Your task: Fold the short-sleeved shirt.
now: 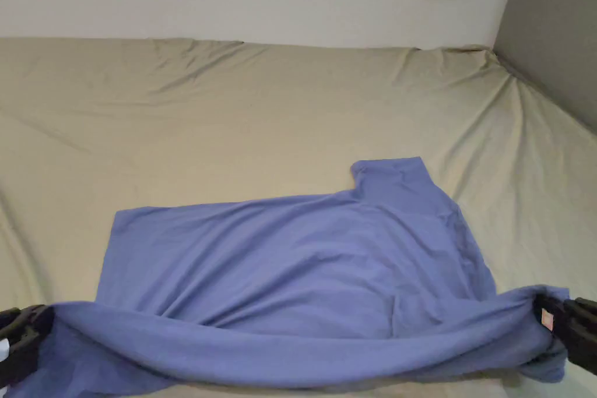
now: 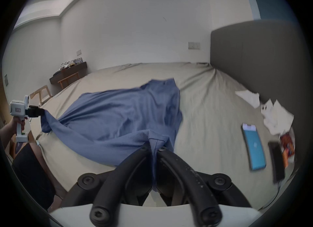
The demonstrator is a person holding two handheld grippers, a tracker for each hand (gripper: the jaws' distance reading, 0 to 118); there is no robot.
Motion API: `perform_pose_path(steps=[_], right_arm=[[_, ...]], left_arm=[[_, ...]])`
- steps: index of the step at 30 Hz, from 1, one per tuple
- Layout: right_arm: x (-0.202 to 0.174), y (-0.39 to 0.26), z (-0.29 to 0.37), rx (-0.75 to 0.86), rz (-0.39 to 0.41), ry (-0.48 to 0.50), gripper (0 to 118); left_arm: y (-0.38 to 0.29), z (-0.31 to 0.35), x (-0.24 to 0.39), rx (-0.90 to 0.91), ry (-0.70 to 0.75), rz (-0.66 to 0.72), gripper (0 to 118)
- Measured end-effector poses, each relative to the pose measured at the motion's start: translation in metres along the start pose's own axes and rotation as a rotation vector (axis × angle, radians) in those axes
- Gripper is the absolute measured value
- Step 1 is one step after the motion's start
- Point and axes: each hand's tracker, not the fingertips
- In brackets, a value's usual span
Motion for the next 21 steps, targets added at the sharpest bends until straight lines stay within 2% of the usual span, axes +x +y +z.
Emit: perform_pose_path(steps=[2,4,7,9,13,15,18,19,20,21], right_arm=[[0.006,0.026,-0.022,0.012,0.000,-0.003,7],[0.007,0.051,-0.050,-0.010,0.044,-0.047,7],[0.014,0.071,-0.106,-0.118,0.085,-0.060,7],[0.016,0.072,-0.140,-0.196,0.084,-0.071,7],[0.015,0.053,-0.193,-0.347,0.193,-0.121,7],[0.019,0.040,-0.207,-0.389,0.176,-0.137,7],[0.018,0.029,-0.203,-0.329,0.134,-0.142,7],[0.020,0.027,-0.195,-0.289,0.104,-0.163,11],[0.021,0.026,-0.186,-0.271,0.070,-0.167,35],[0.021,0.025,-0.172,-0.250,0.036,-0.145,63]], left_arm=[[0.018,-0.021,-0.010,0.007,0.007,0.006,0],[0.035,-0.046,-0.019,-0.001,0.011,0.033,0],[0.045,-0.092,-0.030,-0.071,0.009,0.067,0],[0.043,-0.121,-0.031,-0.156,-0.004,0.047,0],[0.036,-0.164,-0.027,-0.227,0.016,-0.020,0],[0.034,-0.176,-0.024,-0.236,0.010,-0.026,0],[0.029,-0.184,-0.020,-0.290,-0.003,-0.037,0],[0.027,-0.177,-0.018,-0.269,-0.001,-0.054,2],[0.026,-0.168,-0.018,-0.224,-0.014,-0.059,14],[0.027,-0.155,-0.018,-0.200,-0.029,-0.037,40]])
